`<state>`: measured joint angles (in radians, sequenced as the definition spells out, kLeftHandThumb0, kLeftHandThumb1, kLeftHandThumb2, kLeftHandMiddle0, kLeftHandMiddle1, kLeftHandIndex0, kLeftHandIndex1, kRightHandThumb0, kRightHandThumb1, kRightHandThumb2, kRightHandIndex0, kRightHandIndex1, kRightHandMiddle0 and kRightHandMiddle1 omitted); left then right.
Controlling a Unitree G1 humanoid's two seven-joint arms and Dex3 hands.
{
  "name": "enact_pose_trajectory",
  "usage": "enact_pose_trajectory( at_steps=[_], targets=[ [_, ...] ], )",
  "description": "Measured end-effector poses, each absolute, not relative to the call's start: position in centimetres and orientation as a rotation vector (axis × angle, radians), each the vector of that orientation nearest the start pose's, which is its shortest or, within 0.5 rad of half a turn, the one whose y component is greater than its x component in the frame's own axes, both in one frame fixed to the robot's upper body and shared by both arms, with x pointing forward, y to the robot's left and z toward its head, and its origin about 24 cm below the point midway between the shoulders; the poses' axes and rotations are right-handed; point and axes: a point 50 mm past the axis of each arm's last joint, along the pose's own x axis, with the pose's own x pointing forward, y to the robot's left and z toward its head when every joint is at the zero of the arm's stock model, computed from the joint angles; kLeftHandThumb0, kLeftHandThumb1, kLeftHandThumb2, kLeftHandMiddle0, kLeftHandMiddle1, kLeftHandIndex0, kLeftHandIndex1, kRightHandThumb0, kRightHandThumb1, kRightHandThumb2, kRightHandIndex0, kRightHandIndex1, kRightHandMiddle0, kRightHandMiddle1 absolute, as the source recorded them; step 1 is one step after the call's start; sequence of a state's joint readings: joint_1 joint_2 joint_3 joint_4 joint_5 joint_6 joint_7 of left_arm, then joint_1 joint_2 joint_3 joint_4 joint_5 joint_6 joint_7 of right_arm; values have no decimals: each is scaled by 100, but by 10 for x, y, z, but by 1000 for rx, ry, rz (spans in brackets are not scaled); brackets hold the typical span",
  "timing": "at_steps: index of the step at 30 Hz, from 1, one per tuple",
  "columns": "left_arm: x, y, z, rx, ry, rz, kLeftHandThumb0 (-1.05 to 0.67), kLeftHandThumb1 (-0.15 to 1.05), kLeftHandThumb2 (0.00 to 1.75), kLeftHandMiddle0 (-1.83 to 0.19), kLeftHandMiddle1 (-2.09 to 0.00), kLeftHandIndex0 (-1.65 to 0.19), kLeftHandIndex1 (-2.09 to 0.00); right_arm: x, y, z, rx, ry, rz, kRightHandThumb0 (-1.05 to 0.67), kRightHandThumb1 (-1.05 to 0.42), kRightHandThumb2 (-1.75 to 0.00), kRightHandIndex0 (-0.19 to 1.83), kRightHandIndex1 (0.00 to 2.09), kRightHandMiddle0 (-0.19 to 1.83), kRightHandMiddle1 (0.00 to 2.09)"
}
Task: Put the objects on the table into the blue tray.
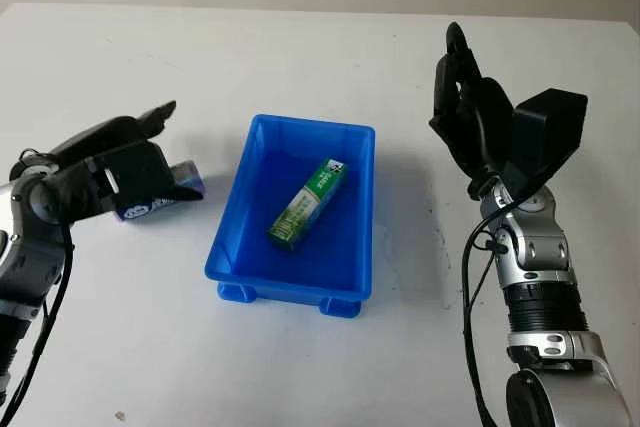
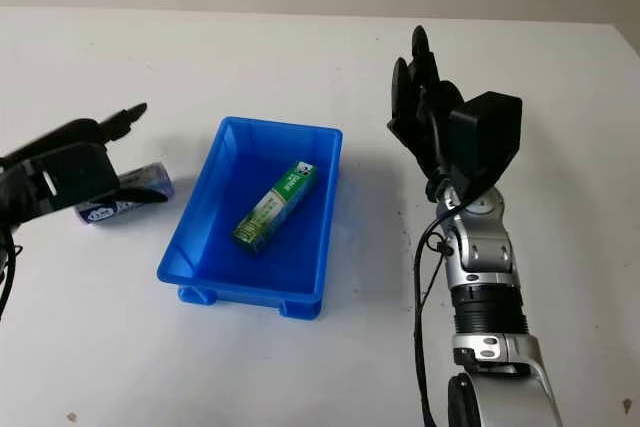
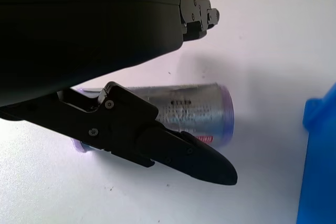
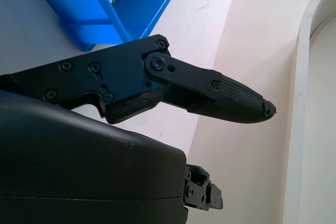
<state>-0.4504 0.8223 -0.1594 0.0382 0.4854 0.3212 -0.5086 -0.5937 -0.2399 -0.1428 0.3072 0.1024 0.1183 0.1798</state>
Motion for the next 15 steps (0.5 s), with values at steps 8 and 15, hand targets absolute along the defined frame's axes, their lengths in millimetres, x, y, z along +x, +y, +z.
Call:
enact_pose_trajectory(
  at_steps=[8, 15],
  targets=[
    [314, 253, 166, 1460, 300, -281, -67, 85, 4, -6, -11, -3, -11, 356, -187, 148, -90, -174, 126, -78, -105, -76, -19, 0, -19, 0],
    [301, 241, 175, 1650, 253, -185, -52, 80, 6, -61, -208, -17, -107, 356, -186, 148, -86, -174, 127, -77, -105, -77, -19, 0, -19, 0]
  ],
)
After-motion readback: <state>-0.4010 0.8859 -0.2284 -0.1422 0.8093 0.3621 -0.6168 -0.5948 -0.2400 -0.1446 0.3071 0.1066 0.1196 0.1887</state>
